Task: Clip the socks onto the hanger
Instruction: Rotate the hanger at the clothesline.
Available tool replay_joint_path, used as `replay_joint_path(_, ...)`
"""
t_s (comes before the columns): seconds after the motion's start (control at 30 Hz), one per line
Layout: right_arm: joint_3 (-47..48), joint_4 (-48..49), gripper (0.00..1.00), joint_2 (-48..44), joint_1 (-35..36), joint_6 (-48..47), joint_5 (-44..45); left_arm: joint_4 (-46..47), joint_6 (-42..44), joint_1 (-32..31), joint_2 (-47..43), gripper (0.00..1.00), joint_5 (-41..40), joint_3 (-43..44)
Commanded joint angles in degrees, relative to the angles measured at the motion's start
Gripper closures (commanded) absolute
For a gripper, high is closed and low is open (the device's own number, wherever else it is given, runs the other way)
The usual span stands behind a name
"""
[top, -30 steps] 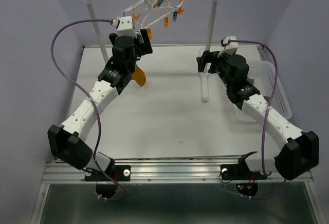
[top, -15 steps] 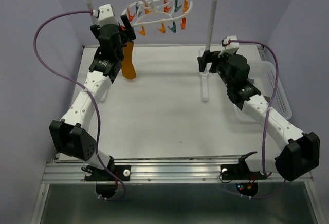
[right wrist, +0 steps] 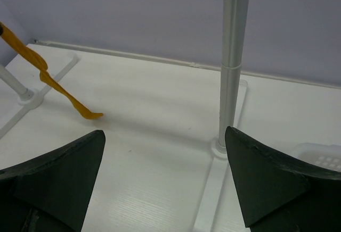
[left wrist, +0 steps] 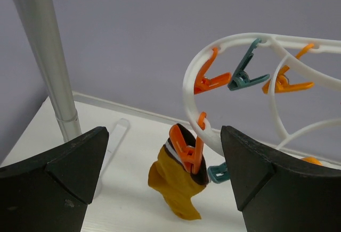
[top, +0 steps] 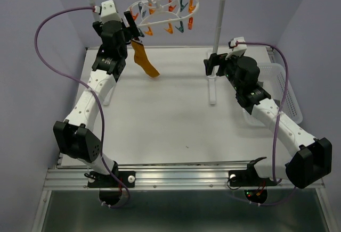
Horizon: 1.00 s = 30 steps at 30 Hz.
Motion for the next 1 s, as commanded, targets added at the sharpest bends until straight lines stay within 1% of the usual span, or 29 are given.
replay_joint_path(0.0,0.38,3.05,0.00,-2.11,-0.04,-0.80,-0.53,1.85,-0.39,0.61,-0.11,0.01,-0.24,3.09)
replay_joint_path(0.23,0.64,3.05,0.00,-1.67,-0.04,-0.89,-0.44,1.68,-1.18,0.96,0.06,0.01,0.20,3.44)
replay_joint_path(0.33,1.43,3.05,0.00,-1.67,-0.04,1.30,1.14,0.98,-1.45,0.96,-0.81,0.01,0.28,3.27)
replay_joint_path(0.43,4.85,2.61,0.00,-1.67,-0.04,3.15,4.30,0.10,-2.59,0.96,-2.74,0.01,2.74,2.13)
replay_joint_path(0.47,9.21,0.00,0.00,-1.58,-0.04,6.37,6.83,-0.25,-3.37,1.04,-5.27,0.01,4.75,1.43)
replay_joint_path(0.5,11.61,-2.11,0.00,-1.58,-0.04,7.88,7.38,-0.26,-3.99,0.96,-6.95,0.01,5.46,0.55)
replay_joint_path(0.6,15.93,-4.95,0.00,-2.81,-0.04,11.06,3.88,0.62,-5.75,0.96,-14.24,0.01,6.61,-4.37)
replay_joint_path(0.63,16.37,-4.95,0.00,-3.60,-0.04,11.59,2.22,0.88,-6.02,1.04,-17.66,0.01,6.53,-6.90)
replay_joint_path(0.73,16.99,-4.95,0.00,-4.22,-0.04,13.08,-2.97,2.64,-5.76,1.04,-22.85,0.01,7.05,-11.39)
replay_joint_path(0.87,18.04,-4.86,0.00,-4.48,-0.04,14.05,-5.97,1.50,-5.93,0.96,-24.81,0.01,8.37,-12.38)
replay_joint_path(0.9,18.31,-4.86,0.00,-4.57,-0.04,14.05,-7.98,1.59,-5.84,0.96,-24.90,0.01,9.33,-12.46)
replay_joint_path(0.97,19.19,-4.60,0.00,-4.57,-0.04,13.79,-8.61,1.50,-5.93,0.96,-24.72,0.01,10.74,-12.55)
